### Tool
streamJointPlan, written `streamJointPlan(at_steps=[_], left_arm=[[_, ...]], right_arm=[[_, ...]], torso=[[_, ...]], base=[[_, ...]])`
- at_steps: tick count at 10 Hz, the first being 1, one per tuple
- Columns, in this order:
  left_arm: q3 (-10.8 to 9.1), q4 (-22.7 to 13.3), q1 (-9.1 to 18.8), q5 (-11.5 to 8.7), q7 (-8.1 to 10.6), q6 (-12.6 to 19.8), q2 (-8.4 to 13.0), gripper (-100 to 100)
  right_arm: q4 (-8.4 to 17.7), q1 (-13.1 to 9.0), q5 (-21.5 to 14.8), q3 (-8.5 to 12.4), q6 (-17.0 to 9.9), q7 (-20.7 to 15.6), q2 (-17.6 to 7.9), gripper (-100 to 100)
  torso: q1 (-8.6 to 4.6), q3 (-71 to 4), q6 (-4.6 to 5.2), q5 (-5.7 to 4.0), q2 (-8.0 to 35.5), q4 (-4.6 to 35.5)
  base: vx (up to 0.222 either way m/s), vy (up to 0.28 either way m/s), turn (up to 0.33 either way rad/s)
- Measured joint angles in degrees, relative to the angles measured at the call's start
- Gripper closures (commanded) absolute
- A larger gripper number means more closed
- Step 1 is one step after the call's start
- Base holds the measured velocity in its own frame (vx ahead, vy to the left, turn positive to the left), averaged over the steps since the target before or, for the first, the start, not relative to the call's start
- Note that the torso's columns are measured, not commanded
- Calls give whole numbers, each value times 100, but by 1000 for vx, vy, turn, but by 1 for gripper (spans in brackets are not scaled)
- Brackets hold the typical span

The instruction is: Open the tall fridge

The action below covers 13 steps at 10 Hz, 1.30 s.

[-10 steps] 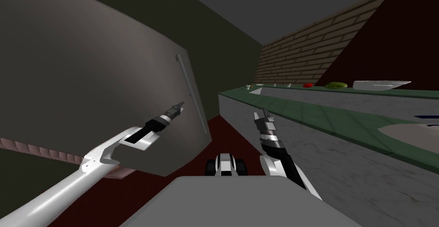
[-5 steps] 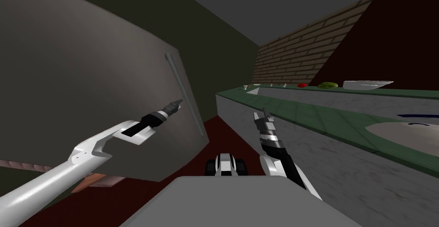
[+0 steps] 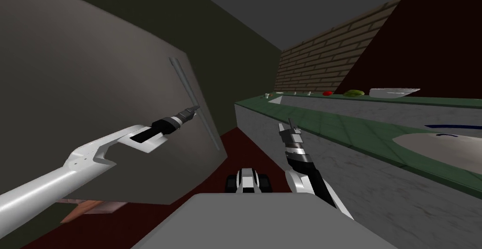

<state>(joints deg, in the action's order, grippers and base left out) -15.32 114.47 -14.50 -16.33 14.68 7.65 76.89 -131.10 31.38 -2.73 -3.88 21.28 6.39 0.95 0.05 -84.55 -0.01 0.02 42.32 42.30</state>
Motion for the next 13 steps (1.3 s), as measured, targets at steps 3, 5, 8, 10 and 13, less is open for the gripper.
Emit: streamJointPlan(at_steps=[3,5,8,10,13], left_arm=[[-13,273,25,77,-13,279,-117,-100],[-77,529,-6,116,-17,561,-187,-100],[-100,907,21,215,-40,985,-345,-100],[-102,1120,47,275,-53,1250,-437,-100],[-152,1536,58,364,-70,1700,-586,-100]], right_arm=[[0,0,0,1,0,0,-1,0],[0,0,0,1,0,0,-1,0],[0,0,0,1,0,0,-1,0],[0,0,0,1,0,0,-1,0],[0,0,0,1,0,0,-1,0]], torso=[[18,-4,3,6,-7,-3],[-3,-5,2,-2,-8,-3],[-13,-2,1,-5,-3,-1],[-6,1,1,-2,2,1],[-3,-3,1,-1,-5,-2]], base=[[20,50,-48],[31,75,-58],[28,48,-27],[17,55,-58],[23,62,-41]])
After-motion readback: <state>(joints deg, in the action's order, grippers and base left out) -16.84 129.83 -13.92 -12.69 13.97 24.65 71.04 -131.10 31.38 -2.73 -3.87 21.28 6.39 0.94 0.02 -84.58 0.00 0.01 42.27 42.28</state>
